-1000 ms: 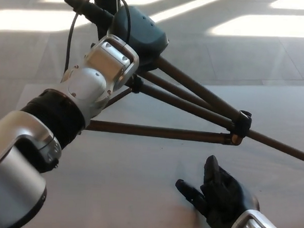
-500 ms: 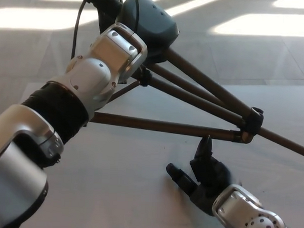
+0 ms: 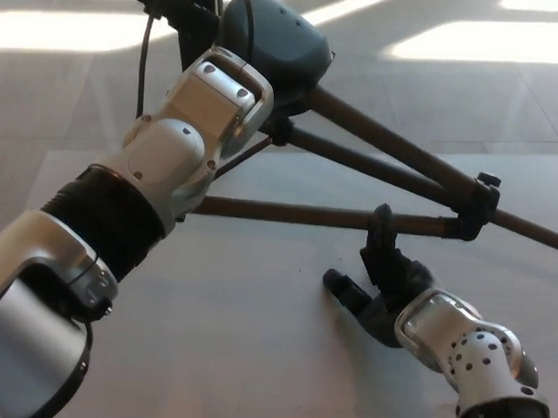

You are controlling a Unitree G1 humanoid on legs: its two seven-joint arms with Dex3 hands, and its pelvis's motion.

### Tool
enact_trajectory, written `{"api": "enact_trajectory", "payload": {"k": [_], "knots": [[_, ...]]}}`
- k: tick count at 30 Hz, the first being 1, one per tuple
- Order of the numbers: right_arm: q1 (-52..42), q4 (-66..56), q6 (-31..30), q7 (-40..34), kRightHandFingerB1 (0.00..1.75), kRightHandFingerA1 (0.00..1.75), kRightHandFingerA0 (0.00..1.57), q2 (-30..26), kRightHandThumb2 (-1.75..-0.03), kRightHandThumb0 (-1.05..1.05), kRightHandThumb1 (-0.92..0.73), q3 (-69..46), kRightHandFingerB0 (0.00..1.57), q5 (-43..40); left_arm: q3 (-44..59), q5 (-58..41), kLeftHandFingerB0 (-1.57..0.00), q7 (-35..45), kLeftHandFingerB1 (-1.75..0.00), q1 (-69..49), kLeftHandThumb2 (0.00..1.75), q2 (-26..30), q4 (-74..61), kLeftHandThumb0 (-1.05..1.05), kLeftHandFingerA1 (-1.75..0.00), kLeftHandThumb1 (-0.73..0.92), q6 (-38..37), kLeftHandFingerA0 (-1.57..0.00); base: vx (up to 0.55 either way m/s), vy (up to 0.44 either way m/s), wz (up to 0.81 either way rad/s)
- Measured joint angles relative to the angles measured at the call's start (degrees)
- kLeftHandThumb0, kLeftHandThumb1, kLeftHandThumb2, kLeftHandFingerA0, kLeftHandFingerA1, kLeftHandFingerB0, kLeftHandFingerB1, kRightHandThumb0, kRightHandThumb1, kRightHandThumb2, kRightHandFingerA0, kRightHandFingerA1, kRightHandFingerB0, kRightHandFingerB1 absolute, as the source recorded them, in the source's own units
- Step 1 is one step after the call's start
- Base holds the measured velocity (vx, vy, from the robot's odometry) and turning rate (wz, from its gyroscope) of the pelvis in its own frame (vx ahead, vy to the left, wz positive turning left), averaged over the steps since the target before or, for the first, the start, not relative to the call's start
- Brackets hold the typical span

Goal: Use both hands of the robot to pick up the tripod lying in the middle of the desk and make it stand upright on the desk

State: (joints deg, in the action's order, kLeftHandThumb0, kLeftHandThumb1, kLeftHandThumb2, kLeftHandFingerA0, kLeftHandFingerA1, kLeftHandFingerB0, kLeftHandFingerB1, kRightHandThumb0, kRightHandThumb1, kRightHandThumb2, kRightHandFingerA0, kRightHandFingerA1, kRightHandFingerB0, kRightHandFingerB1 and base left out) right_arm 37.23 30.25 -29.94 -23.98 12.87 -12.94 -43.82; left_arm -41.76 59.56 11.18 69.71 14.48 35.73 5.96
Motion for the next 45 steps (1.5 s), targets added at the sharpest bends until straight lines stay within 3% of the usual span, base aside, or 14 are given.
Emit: {"api": "enact_trajectory", "payload": {"k": [1,2,5,11,12,14,15,18,23,31,33,37,39,45], "knots": [[-0.12,-0.53,0.19,-0.15,0.03,0.08,0.0,-0.03,-0.96,-1.03,-0.62,1.09,0.0,0.7,0.04,0.05,-0.77,0.22,-1.09,-0.37,0.61,0.13,-0.11,-0.36,-1.72,0.66,0.07,-0.83,0.0,0.0,0.0],[-0.24,-1.25,0.17,-0.16,0.0,0.0,0.0,-0.06,-0.61,-0.9,-0.72,2.78,0.0,1.6,0.27,0.07,-0.73,0.45,-0.81,-0.73,0.6,0.41,-0.35,-0.36,-1.7,0.67,0.29,-0.78,0.0,0.0,0.0],[-2.74,-6.24,-0.52,-0.49,0.07,0.16,0.0,0.16,-0.87,-0.92,-0.52,7.68,0.0,3.47,0.76,0.02,-0.75,1.19,-0.69,-1.6,0.62,0.56,-0.59,-0.34,-1.64,0.67,0.46,-0.78,0.0,0.0,0.0],[-11.41,-16.1,-0.6,0.17,0.0,0.0,0.0,1.32,-0.58,-0.77,-0.58,16.1,0.0,5.52,0.87,0.17,-0.75,1.91,-1.11,-2.16,0.61,0.6,0.04,-0.36,-1.72,0.65,0.41,-0.83,0.0,0.0,0.0],[-11.64,-16.29,-0.6,0.33,0.0,0.0,0.0,1.37,-0.75,-0.93,-0.47,16.82,0.0,5.83,0.87,0.21,-0.81,1.97,-1.07,-2.18,0.95,0.51,0.19,-0.43,-1.34,0.5,0.42,-1.14,0.0,0.0,0.0],[-11.6,-16.2,-0.63,0.69,0.0,0.0,0.0,1.36,-0.59,-0.74,-0.6,17.24,0.0,6.51,0.85,0.42,-0.85,2.01,-1.12,-2.17,0.93,0.06,0.35,-0.44,-1.35,0.49,0.42,-1.15,0.0,0.0,0.0],[-11.27,-15.73,-0.64,0.71,0.18,0.21,0.0,1.36,-0.79,-0.78,-0.4,16.85,0.0,6.78,0.86,0.52,-0.76,2.01,-1.24,-2.17,0.65,-0.04,0.4,-0.33,-1.69,0.69,0.42,-0.84,0.0,0.0,0.0],[-10.2,-13.72,0.87,0.63,0.42,0.82,0.46,1.23,-0.64,-0.37,-0.85,15.17,0.18,7.64,0.92,0.77,-0.76,2.01,-1.02,-2.0,0.68,-0.26,0.37,-0.32,-1.6,0.69,0.42,-0.83,0.0,0.0,0.0],[-10.19,-11.42,4.36,-0.16,0.64,1.69,1.07,1.21,-0.75,-0.44,-0.81,12.0,0.54,8.23,0.91,0.88,-0.57,2.1,-0.58,-2.03,0.64,-0.54,0.54,-0.33,-1.63,0.69,0.4,-0.84,0.0,0.0,0.0],[-9.01,-8.98,8.73,-0.56,0.62,1.61,0.86,1.12,-0.72,-0.49,-0.78,5.89,0.48,7.15,0.89,0.97,-0.76,2.15,-0.82,-2.03,0.64,-0.93,0.07,-0.37,-1.62,0.73,0.4,-0.84,0.0,0.0,0.0],[-8.12,-7.81,9.59,-0.7,1.03,1.48,0.91,1.01,-0.69,-0.5,-0.8,5.57,0.76,7.44,0.97,0.98,-0.79,2.15,-0.87,-2.02,0.65,-0.84,-0.25,-0.38,-1.61,0.74,0.41,-0.83,0.0,0.0,0.0],[-6.52,-6.03,10.06,-0.52,0.8,1.48,0.89,0.79,-0.68,-0.56,-0.79,4.05,0.71,6.75,1.12,1.02,-0.76,2.14,-0.89,-1.99,0.65,-0.68,-0.78,-0.39,-1.61,0.76,0.41,-0.83,0.0,0.0,0.0],[-6.3,-5.97,10.05,-0.59,0.47,0.95,0.76,0.76,-0.63,-0.56,-0.78,3.81,0.42,6.57,1.17,1.06,-0.77,2.16,-1.03,-2.0,0.61,-0.62,-1.13,-0.38,-1.67,0.69,0.42,-0.82,0.0,0.0,0.0],[-6.12,-6.41,9.32,-2.2,0.5,0.71,0.57,0.73,-0.65,-0.68,-0.85,4.14,0.45,7.02,1.18,1.79,-0.78,2.41,-0.95,-3.17,0.64,-0.4,-3.08,-0.41,-1.66,0.68,1.01,-0.78,0.0,0.0,0.0]]}}
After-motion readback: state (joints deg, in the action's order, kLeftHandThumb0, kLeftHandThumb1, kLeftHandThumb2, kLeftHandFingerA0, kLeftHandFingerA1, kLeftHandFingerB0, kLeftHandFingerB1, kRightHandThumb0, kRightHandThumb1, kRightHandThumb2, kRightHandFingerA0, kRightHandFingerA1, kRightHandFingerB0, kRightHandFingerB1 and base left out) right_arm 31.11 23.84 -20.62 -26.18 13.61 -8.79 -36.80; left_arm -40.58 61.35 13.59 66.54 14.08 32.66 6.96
